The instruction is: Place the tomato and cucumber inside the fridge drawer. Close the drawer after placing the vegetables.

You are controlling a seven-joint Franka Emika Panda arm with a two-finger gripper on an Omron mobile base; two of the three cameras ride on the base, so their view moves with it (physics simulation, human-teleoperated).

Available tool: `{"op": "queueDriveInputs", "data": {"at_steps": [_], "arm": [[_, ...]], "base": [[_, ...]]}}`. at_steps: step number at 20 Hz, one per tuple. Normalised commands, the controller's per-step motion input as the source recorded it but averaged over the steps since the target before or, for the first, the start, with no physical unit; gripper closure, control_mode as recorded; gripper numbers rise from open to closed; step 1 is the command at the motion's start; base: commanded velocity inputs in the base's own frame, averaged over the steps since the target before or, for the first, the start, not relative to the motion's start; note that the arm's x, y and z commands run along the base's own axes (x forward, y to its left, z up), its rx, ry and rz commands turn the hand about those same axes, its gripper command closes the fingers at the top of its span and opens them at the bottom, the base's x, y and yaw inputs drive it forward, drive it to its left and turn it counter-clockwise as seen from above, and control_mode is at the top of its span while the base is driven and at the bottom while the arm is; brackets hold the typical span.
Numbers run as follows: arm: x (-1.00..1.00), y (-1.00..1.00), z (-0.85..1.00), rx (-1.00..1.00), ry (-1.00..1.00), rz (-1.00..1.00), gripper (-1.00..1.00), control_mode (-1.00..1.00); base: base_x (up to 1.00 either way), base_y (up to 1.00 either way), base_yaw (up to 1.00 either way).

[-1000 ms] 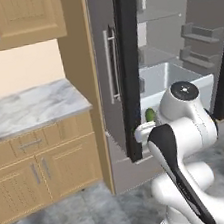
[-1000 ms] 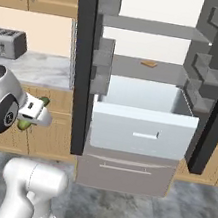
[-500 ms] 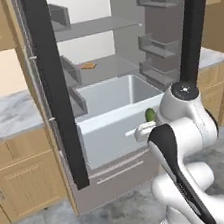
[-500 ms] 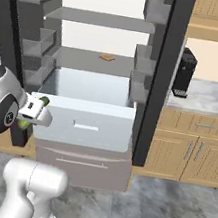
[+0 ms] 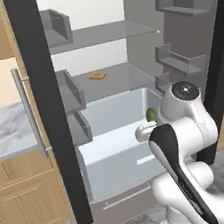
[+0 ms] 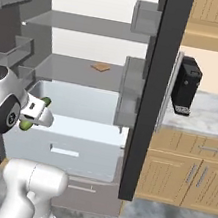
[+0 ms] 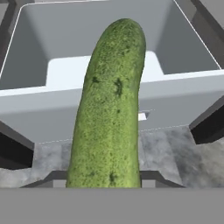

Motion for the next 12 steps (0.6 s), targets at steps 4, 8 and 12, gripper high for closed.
{"op": "queueDriveInputs", "data": {"at_steps": [4,8,12], "arm": [[0.00,0.00,0.00,0.00,0.00,0.00,1.00,1.00],[0.00,0.00,0.00,0.00,0.00,0.00,1.00,1.00],[0.00,0.00,0.00,0.00,0.00,0.00,1.00,1.00]], "base": [[0.39,-0.32,0.18],[0.69,-0.68,0.15],[0.49,-0.20,0.18]]}}
